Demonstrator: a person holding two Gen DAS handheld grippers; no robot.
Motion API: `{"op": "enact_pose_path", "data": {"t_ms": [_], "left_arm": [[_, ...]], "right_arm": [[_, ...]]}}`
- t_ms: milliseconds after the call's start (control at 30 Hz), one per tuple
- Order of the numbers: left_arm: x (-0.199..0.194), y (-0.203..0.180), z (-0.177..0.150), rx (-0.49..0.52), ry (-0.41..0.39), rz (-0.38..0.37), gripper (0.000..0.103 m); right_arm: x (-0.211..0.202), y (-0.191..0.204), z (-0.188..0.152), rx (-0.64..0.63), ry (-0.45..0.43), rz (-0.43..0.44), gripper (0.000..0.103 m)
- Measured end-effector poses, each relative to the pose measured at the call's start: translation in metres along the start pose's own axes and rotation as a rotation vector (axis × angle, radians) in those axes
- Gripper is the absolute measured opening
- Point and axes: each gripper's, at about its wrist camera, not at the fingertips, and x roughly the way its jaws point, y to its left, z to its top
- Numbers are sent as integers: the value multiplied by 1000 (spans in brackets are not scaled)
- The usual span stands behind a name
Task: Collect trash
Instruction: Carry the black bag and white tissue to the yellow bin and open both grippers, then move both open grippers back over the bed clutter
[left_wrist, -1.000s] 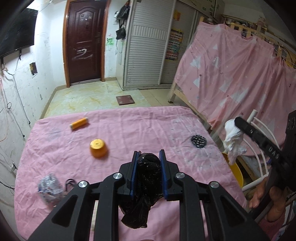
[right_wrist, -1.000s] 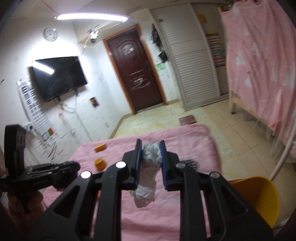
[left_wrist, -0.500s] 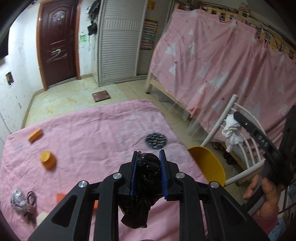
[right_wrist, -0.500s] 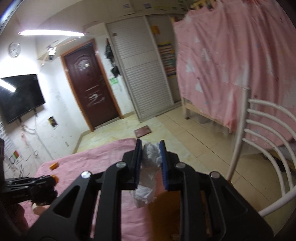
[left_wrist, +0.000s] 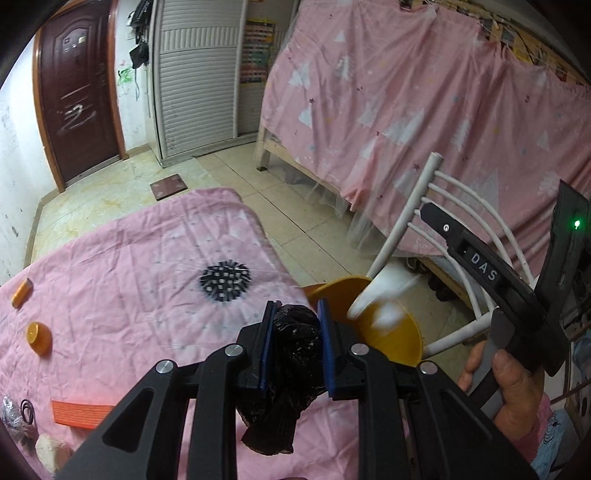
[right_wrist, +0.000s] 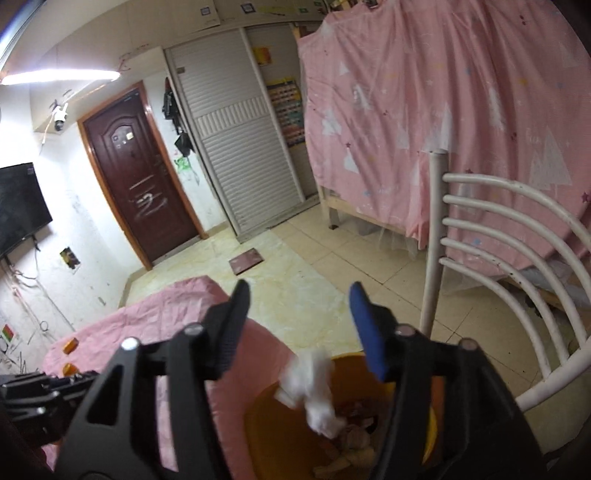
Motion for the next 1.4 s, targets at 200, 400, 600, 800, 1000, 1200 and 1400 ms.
{"op": "enact_pose_path", "data": {"t_ms": [200, 400, 600, 800, 1000, 1200, 1400], "left_arm": [[10, -24, 14, 8, -12, -70, 14], [13, -36, 30, -69, -98, -216, 20], [30, -40, 27, -77, -67, -185, 67], [29, -30, 25, -90, -48, -165, 67], [18, -21, 26, -100, -60, -157, 67], [-2, -8, 24, -105, -90, -150, 67], [-27, 18, 14, -139, -126, -130, 68]], "right_arm": [[-14, -22, 7, 80, -66, -6, 55], [-18, -38, 8, 120, -82, -16, 59], [-17, -43, 8, 125, -81, -6, 63], [-17, -32, 12, 115, -77, 21, 64], [-15, -23, 13, 95, -78, 29, 64], [-14, -9, 10, 66, -75, 50, 65], [-13, 14, 6, 28, -68, 94, 74]]}}
